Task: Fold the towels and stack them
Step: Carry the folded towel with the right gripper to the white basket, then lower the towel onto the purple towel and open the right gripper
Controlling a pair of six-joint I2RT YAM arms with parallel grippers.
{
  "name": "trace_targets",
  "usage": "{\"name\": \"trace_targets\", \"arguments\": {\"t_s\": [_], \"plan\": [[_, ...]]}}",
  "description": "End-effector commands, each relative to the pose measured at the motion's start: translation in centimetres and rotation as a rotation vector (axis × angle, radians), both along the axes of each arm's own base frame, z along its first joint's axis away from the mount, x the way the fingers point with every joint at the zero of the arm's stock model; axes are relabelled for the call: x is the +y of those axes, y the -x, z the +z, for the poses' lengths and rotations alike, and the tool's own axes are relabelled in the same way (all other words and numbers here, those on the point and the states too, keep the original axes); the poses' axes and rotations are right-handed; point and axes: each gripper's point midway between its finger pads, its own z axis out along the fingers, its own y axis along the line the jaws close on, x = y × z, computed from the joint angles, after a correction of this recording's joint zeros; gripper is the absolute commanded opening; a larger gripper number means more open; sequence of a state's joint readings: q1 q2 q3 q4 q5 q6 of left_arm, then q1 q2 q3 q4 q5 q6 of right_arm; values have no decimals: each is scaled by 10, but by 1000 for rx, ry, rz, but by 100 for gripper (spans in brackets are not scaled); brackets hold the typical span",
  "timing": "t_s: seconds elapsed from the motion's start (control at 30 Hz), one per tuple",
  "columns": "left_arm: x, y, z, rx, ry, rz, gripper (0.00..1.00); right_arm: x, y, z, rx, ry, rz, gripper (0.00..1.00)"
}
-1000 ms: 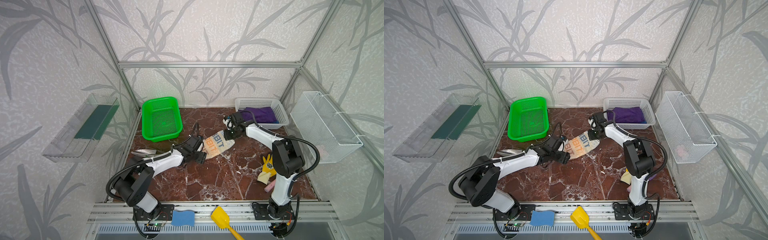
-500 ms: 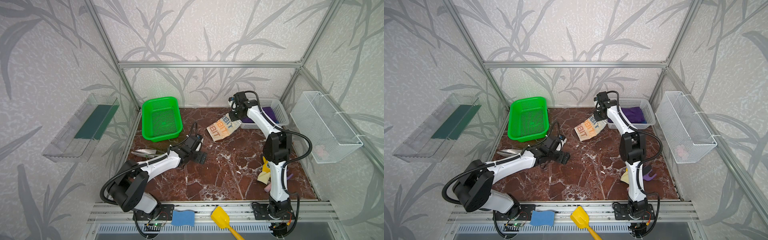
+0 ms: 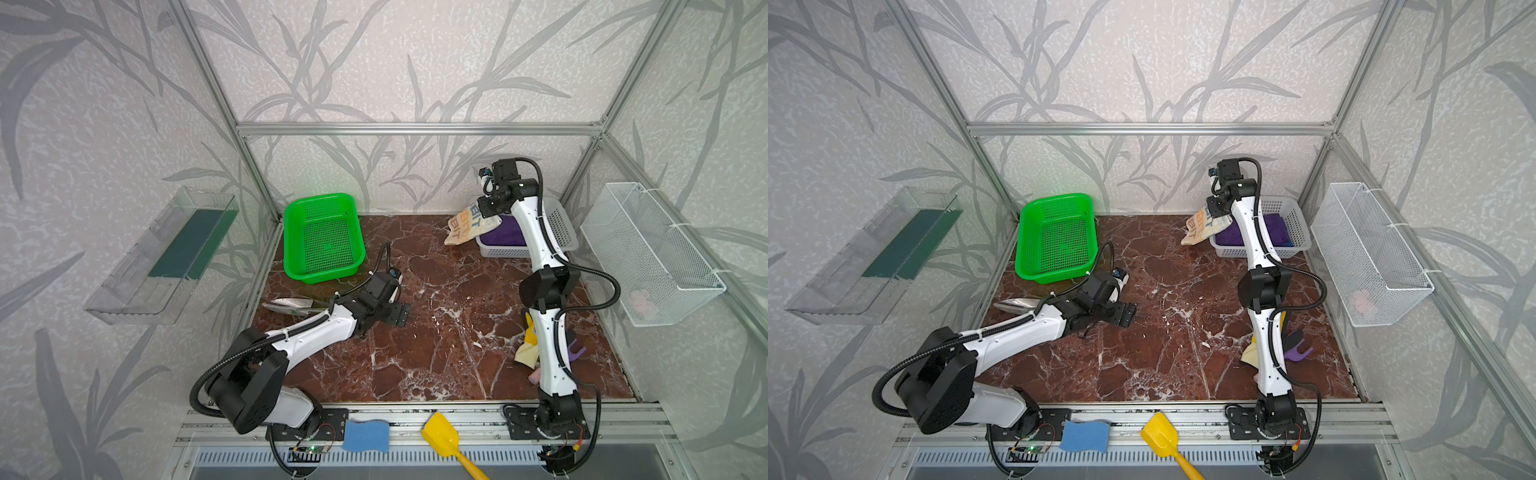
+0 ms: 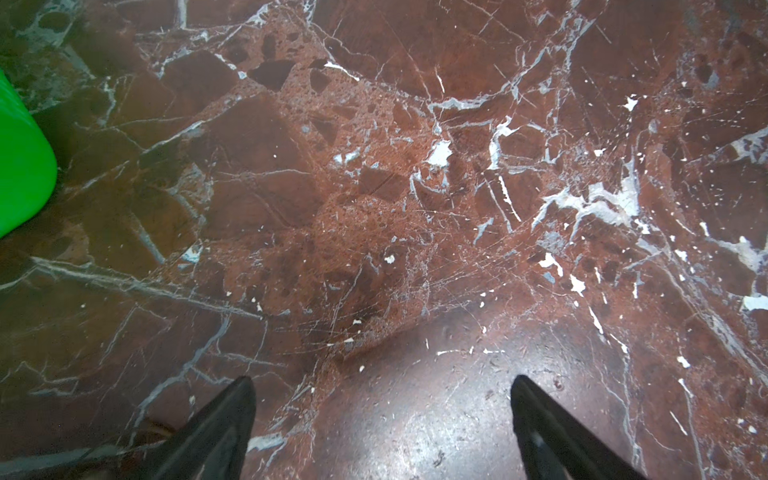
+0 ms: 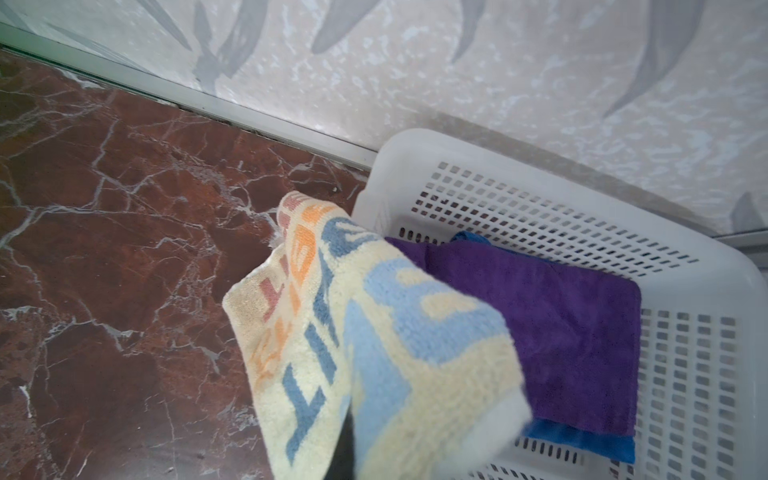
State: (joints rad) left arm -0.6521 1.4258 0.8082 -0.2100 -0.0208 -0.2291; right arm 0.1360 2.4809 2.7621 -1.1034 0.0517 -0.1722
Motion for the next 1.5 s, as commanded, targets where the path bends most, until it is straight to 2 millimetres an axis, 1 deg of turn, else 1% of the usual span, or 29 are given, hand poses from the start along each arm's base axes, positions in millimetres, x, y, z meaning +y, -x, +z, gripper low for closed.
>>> {"name": "trace_targets", "arguments": {"t_s": [0.0,0.17,0.3,0.5,0.7,0.77,0.9,1.07,1.2,1.3,1.33,1.4,1.43,1.47], "plan": [[6,-2,10,-35,-3,27,96,-31,2,-1,16,11,-41,0],[7,-3,9,-31,-6,34,96,-67,-2,-5,14,-14,-73,0],[7,-3,8,-28,-4,38,96,-94,-8,-11,2,-21,-101,0],[6,-4,6,-8,-15,42,96,-128,-22,-30,-16,49,-127,0],[5,-5,1,20,-33,38,95,-148,-35,-43,-37,115,-134,0],[3,-6,0,31,-38,35,95,-154,-36,-48,-33,115,-142,0],[-1,-7,-2,52,-51,21,95,-159,-39,-63,-17,98,-153,0],[-3,-9,-4,70,-64,15,95,-171,-39,-81,8,123,-184,0],[-4,-11,-5,76,-68,14,95,-189,-40,-87,8,169,-216,0],[-5,-12,-5,76,-68,14,96,-201,-41,-89,-2,169,-237,5],[-5,-12,-6,78,-69,13,95,-204,-42,-90,-7,161,-241,11],[-7,-13,-6,78,-69,11,95,-204,-44,-90,-19,140,-231,18],[-8,-14,-7,79,-67,10,95,-204,-45,-93,-21,138,-222,24],[-9,-14,-8,83,-67,7,95,-202,-46,-94,-23,137,-213,32]]}}
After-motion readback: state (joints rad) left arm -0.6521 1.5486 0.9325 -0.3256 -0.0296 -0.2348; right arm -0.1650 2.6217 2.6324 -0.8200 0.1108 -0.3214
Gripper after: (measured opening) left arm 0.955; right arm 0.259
